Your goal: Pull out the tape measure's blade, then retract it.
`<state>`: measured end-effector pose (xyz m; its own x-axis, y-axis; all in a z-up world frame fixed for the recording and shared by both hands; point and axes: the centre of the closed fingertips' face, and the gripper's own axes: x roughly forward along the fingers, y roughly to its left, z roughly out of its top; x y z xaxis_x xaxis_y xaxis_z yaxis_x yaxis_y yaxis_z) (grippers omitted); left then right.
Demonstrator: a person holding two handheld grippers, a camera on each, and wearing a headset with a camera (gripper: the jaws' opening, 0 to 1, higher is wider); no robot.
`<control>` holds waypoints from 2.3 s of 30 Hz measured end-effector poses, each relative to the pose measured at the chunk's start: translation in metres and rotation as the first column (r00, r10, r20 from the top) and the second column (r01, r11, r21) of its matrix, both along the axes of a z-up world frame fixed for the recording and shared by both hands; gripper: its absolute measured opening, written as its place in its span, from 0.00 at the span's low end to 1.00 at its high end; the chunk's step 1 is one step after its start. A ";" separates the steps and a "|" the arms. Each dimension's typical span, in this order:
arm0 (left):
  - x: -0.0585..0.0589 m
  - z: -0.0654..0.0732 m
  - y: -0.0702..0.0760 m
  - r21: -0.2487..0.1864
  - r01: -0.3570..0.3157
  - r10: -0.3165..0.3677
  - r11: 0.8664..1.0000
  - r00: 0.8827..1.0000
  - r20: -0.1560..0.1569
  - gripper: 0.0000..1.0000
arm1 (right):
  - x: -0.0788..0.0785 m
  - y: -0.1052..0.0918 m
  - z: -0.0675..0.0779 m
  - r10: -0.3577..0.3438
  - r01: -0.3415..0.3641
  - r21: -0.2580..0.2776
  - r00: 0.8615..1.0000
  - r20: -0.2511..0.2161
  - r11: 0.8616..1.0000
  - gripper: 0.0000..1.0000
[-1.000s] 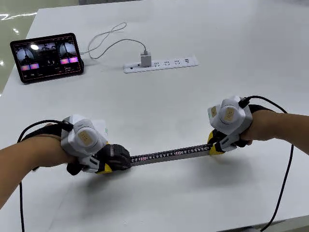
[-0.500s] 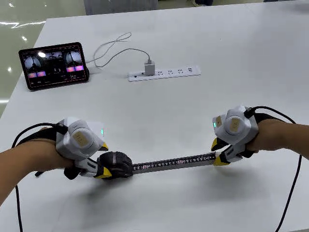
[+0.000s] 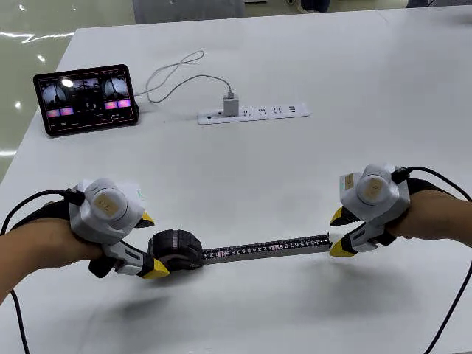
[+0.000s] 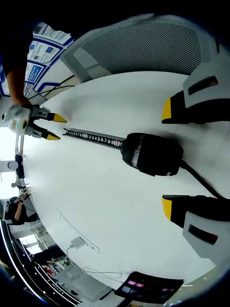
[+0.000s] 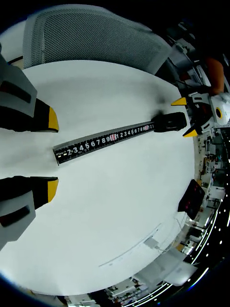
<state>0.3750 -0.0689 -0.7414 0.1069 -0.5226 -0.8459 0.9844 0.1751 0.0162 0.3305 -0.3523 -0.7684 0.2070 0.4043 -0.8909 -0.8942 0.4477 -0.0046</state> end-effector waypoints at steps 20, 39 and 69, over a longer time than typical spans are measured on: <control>-0.007 0.014 0.019 -0.158 -0.277 0.276 0.948 0.961 -0.027 0.73 | -0.025 -0.009 0.026 -0.236 0.223 0.145 0.968 0.080 0.964 0.48; -0.018 0.014 0.063 -0.269 -0.490 0.503 0.829 0.864 -0.023 0.88 | -0.063 -0.046 0.029 -0.402 0.367 0.221 0.905 0.142 0.904 0.67; -0.043 0.011 0.114 -0.297 -0.523 0.546 0.799 0.838 -0.005 0.99 | -0.089 -0.070 0.040 -0.480 0.434 0.295 0.871 0.103 0.851 0.99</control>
<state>0.3316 0.0447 -0.7300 0.4962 -0.5719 -0.6533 0.7306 0.6815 -0.0417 0.2417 -0.4219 -0.7289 0.5605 0.4339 -0.7053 -0.5834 0.8114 0.0356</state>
